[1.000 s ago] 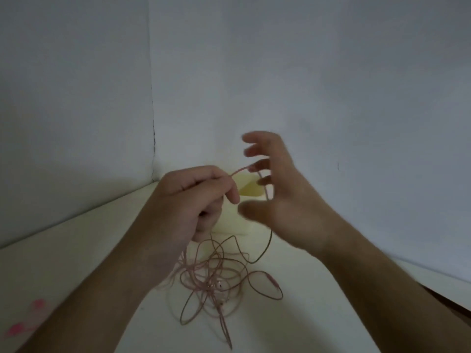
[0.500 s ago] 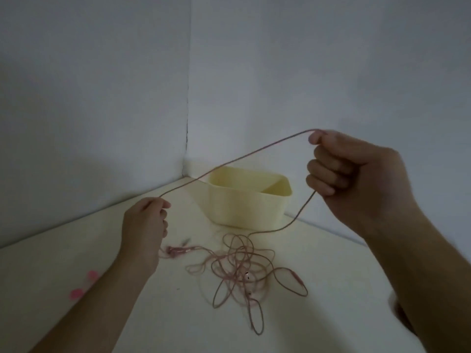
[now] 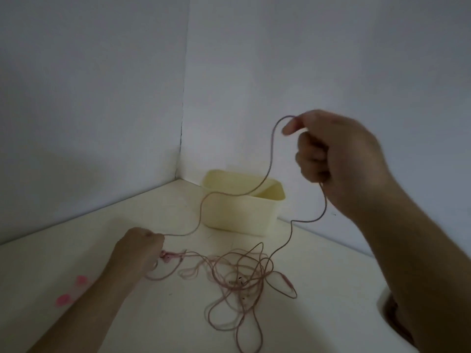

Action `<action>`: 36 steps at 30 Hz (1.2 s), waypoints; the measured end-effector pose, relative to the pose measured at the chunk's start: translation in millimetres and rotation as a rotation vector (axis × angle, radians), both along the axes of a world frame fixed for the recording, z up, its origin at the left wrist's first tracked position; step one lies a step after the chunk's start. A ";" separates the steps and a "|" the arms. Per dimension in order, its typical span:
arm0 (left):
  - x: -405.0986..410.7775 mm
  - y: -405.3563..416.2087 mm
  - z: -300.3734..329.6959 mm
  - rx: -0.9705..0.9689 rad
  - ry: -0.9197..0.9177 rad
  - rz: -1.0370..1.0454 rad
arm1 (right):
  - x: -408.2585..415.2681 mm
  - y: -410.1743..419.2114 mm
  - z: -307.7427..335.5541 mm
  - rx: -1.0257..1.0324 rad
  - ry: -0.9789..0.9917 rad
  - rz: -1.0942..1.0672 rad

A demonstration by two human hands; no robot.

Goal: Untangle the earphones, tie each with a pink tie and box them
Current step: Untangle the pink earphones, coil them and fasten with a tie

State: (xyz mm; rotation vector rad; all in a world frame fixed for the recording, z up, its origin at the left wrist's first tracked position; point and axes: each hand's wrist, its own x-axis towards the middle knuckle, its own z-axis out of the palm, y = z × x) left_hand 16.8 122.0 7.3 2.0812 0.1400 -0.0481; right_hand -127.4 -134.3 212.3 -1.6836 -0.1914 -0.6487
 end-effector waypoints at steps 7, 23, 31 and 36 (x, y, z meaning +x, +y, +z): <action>-52.9 -33.5 70.5 -0.216 -0.469 -0.314 | 11.1 32.7 -41.0 -0.736 0.336 0.032; -38.3 -41.4 56.3 0.017 -0.481 -0.008 | -4.2 -47.2 -19.8 -0.271 0.014 -0.675; -13.7 -32.7 17.3 0.134 -0.390 -0.014 | -10.6 -64.7 8.1 -0.173 -0.164 -0.817; -8.6 -30.3 5.9 0.260 -0.383 0.027 | -12.4 -73.9 17.3 -0.025 -0.166 -0.794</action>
